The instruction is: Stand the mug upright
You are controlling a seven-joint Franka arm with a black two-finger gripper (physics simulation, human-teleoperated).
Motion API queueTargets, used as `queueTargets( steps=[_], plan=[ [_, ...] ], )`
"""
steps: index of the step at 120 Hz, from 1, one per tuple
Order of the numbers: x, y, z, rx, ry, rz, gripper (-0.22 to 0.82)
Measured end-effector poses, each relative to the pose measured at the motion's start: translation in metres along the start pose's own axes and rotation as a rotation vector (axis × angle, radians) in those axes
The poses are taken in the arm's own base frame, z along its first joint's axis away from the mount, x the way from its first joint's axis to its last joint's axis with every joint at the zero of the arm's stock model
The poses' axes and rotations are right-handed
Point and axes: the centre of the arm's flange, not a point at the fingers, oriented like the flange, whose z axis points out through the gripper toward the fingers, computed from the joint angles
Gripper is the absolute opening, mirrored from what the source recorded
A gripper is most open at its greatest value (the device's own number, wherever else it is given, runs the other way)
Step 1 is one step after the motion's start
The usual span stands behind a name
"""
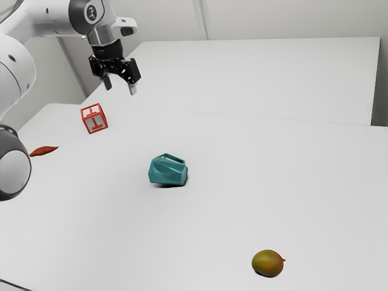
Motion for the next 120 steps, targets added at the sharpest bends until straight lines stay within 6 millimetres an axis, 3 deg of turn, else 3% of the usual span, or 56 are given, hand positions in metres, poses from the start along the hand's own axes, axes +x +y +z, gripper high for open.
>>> queueTargets(
  steps=[31, 52, 69, 89, 120],
  plan=[
    [-0.001, -0.004, 0.003, -0.011, -0.006, -0.007, 0.6],
    [-0.029, -0.02, 0.005, -0.051, -0.009, -0.036, 0.6],
    [-0.06, -0.025, 0.048, -0.104, -0.052, -0.049, 0.6],
    [-0.087, -0.05, 0.105, -0.214, -0.053, -0.127, 0.6],
    [-0.104, -0.097, 0.165, -0.352, 0.056, -0.273, 0.6]
  ],
)
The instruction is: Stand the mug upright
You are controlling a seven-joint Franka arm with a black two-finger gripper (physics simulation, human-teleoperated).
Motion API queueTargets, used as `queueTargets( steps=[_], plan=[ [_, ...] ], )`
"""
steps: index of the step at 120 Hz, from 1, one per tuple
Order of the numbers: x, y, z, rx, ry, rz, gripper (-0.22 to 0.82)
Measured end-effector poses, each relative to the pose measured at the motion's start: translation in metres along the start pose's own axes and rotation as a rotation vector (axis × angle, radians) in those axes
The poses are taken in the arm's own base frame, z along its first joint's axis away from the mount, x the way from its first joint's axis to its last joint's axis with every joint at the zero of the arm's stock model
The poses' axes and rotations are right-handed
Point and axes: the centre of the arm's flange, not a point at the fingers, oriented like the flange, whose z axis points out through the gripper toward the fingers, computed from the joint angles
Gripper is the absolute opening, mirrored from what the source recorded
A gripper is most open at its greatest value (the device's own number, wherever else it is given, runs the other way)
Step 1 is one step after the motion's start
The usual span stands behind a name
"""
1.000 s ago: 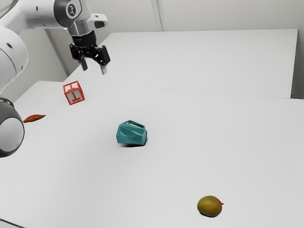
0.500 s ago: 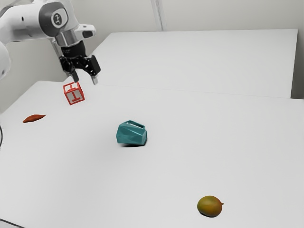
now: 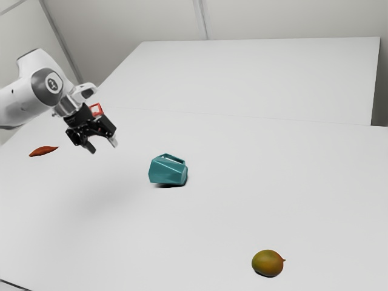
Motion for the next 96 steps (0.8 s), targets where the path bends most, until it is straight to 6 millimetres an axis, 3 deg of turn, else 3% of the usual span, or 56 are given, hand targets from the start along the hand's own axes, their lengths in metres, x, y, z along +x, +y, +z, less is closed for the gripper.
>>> queueTargets(
  steps=[12, 28, 34, 96],
  plan=[
    [0.007, -0.004, 0.015, -0.048, 0.043, -0.008, 0.6],
    [0.02, 0.043, 0.053, -0.122, 0.058, 0.065, 0.6],
    [0.023, 0.051, 0.063, -0.145, 0.066, 0.077, 0.6],
    [0.035, 0.029, 0.113, -0.236, 0.119, 0.096, 0.6]
  ],
)
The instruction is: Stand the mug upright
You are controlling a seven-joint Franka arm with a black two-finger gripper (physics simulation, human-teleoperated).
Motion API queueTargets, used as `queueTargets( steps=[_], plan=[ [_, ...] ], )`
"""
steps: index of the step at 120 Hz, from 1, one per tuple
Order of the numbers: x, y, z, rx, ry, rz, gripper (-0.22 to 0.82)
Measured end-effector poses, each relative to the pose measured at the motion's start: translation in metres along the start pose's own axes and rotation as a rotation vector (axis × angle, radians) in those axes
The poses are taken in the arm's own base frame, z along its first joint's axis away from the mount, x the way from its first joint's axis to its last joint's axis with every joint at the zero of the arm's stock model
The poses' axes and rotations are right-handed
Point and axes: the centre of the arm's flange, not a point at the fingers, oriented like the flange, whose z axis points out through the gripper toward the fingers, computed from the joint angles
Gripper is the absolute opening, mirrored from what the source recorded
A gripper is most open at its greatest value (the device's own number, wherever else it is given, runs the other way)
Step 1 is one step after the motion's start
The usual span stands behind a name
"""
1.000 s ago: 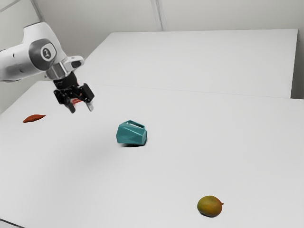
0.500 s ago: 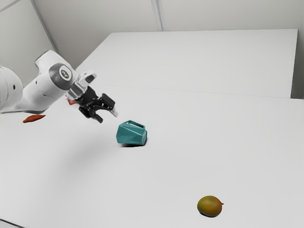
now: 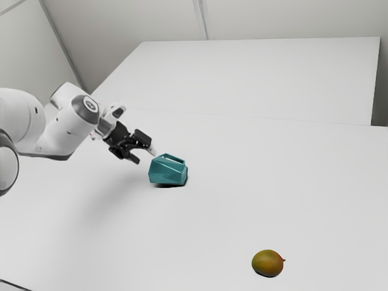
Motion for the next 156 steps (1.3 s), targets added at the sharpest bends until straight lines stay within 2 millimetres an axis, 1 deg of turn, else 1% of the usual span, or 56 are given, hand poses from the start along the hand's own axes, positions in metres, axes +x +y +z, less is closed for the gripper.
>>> queueTargets(
  steps=[24, 59, 104, 124, 136, 156],
  plan=[
    [-0.002, -0.013, 0.02, -0.056, 0.009, -0.021, 0.6],
    [-0.009, -0.026, 0.031, -0.168, 0.032, -0.055, 0.6],
    [-0.012, -0.023, 0.042, -0.282, 0.045, -0.052, 0.6],
    [-0.014, -0.022, 0.045, -0.311, 0.048, -0.046, 0.54],
    [-0.02, -0.025, 0.051, -0.341, 0.051, -0.06, 0.49],
    [-0.021, -0.023, 0.053, -0.373, 0.06, -0.049, 0.38]
  ],
)
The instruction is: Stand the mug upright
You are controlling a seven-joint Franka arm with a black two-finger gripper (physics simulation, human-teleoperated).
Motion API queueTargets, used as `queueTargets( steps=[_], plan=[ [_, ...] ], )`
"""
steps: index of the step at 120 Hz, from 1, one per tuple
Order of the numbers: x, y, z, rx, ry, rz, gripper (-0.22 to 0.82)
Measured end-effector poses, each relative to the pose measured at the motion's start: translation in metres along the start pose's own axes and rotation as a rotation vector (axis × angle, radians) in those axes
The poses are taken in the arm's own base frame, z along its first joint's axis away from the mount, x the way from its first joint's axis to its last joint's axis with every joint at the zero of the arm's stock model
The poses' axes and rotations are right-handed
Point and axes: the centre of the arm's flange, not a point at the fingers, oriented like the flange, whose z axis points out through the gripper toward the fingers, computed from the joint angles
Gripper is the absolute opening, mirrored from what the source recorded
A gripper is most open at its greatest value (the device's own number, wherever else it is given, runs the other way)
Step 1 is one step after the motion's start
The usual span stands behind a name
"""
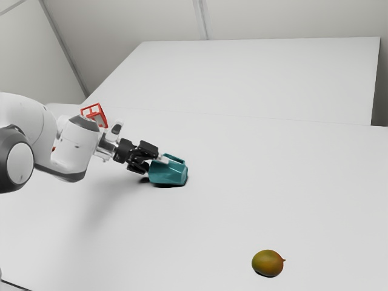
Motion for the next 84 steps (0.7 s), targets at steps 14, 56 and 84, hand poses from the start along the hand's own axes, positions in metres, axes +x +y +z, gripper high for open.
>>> queueTargets(
  steps=[14, 56, 84],
  plan=[
    [-0.0003, 0.0006, 0.0004, -0.013, 0.002, 0.012, 0.3],
    [-0.0005, 0.002, 0.0022, -0.032, 0.006, 0.04, 0.06],
    [0.0, 0.0029, 0.0021, -0.033, 0.008, 0.055, -0.06]
  ],
)
